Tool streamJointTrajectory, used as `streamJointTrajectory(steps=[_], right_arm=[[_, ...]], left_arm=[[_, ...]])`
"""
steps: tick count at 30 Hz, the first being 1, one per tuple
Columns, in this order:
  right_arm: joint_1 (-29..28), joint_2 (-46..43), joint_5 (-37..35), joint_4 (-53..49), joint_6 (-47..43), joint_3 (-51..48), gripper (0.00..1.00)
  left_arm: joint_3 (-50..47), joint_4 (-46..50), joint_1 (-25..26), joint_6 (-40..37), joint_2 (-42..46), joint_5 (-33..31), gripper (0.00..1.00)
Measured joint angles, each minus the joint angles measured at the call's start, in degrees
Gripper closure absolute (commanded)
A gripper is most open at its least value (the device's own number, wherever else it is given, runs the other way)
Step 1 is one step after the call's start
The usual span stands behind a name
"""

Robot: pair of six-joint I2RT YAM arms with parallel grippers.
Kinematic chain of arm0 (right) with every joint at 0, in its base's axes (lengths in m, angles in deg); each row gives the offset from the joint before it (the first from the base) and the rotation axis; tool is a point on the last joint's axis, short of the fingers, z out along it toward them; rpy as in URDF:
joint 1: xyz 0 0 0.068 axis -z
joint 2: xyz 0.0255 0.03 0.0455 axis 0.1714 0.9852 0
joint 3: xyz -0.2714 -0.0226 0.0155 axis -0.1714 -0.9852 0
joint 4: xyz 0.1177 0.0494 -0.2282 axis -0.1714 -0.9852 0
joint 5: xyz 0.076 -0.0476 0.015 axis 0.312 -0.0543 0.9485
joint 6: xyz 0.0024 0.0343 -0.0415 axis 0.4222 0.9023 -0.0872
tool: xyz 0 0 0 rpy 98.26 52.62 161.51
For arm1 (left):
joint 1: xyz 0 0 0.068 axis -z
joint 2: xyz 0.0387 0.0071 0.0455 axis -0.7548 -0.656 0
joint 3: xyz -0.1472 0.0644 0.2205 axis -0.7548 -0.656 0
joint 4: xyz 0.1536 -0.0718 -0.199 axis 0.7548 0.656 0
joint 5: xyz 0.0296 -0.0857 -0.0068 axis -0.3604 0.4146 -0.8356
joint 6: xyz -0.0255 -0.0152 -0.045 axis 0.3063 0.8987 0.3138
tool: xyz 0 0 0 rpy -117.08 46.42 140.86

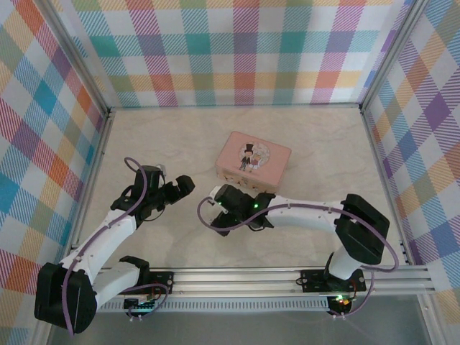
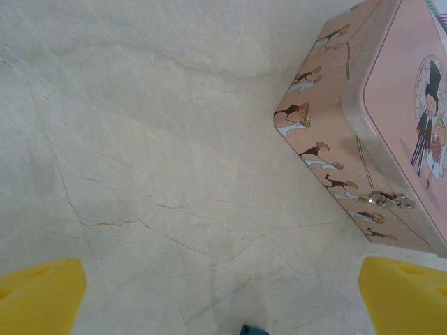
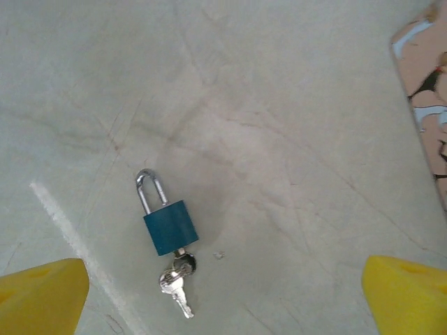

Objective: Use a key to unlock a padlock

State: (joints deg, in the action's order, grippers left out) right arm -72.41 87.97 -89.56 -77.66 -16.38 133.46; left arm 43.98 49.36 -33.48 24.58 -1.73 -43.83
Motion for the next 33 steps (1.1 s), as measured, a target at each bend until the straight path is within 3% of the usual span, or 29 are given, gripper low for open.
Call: streamJointTrajectory(steps=[5,15,22,27,33], right_arm=[[4.94,-4.79,3.08,1.62,2.95,-0.02,0.0],[20.94,-11.98,6.95,2.78,10.14,1.09,0.0],[31.21,-20.83,-0.26,9.64,10.16,-4.07,0.0],[41.64,-24.48,-4.11,15.19,10.43,-12.44,0.0],[49.27,-26.4,-8.11,22.21,9.73,-23.32,0.0]], left_arm=[[2.01,1.38,0.0,-1.09,-0.07,-1.81,0.0],[15.45,5.73,-0.11,-5.16,-3.63,-9.51,0.0],[18.67,5.25,-0.37,-12.04,-7.85,-18.67,0.0],[18.29,0.44,-0.85,-19.04,-9.57,-27.36,0.0],[11.89,-10.54,-8.22,-23.54,-13.92,-31.26,0.0]])
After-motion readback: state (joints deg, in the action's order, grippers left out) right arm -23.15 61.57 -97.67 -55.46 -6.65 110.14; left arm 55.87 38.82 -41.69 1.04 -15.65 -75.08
